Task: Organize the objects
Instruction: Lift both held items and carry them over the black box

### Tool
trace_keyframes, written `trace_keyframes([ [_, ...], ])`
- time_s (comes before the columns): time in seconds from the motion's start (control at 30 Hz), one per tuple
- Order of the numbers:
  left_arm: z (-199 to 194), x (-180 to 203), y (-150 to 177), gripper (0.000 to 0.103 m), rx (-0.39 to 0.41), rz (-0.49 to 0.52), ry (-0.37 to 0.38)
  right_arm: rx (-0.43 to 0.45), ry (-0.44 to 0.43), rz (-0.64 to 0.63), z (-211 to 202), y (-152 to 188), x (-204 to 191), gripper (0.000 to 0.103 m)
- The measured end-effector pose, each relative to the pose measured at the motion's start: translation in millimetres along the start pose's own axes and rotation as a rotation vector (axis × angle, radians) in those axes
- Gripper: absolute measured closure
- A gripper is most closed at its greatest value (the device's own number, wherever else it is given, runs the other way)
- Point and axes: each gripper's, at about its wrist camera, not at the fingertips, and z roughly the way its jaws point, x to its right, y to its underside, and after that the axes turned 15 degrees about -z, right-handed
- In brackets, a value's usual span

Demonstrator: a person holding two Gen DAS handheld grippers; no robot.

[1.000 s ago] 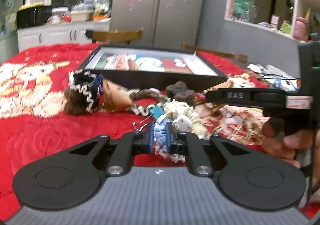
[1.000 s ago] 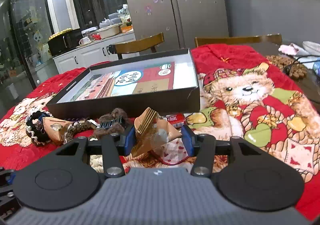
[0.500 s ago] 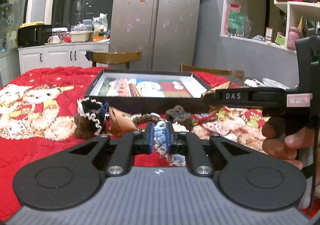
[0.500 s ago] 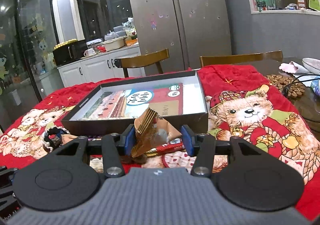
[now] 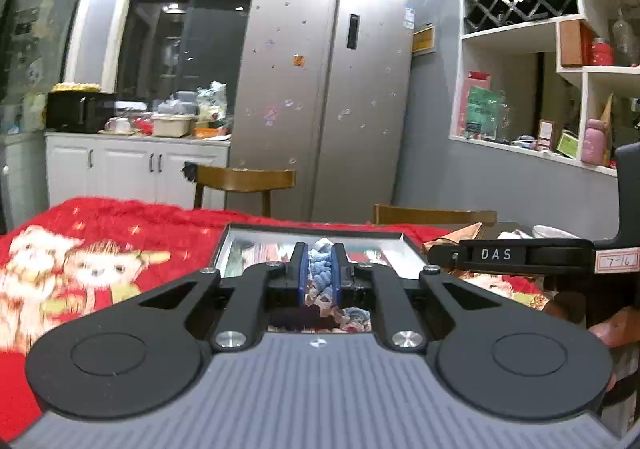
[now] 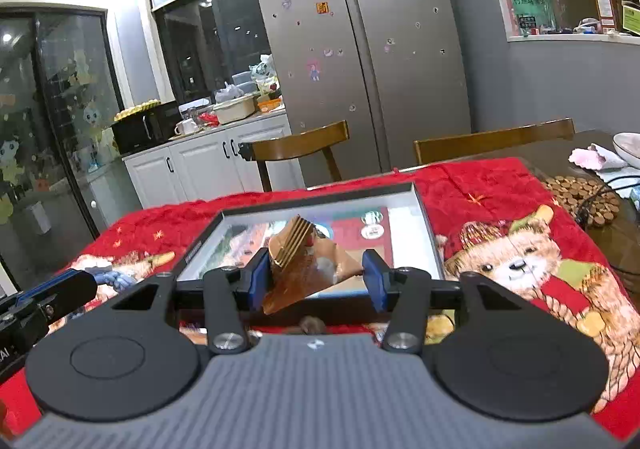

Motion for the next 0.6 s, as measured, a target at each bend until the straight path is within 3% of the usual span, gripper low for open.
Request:
trace_keyframes([
  [0.17, 12.1, -8.5, -35.1, 0.089, 0.034, 0.017, -0.011, 0.002, -0.034, 0.038, 10.5, -22.4, -7.8, 0.050],
  [0.37, 55.3, -24.5, -76.7, 0.089, -0.023, -0.023, 0.024, -0.002, -0.082, 0.070, 35.7, -40.0, -23.0, 0.050],
  [0.5, 83.5, -42.3, -79.4, 0.089, -0.035, -0.053, -0.028, -0.022, -0.107, 0.136, 55.5, -40.2, -29.6, 0.050],
  [0.6, 108.8, -62.3, -75.1, 0.089, -0.109, -0.091, -0.035, -0.040, -0.113, 0.148, 73.0, -37.4, -34.7, 0.050],
])
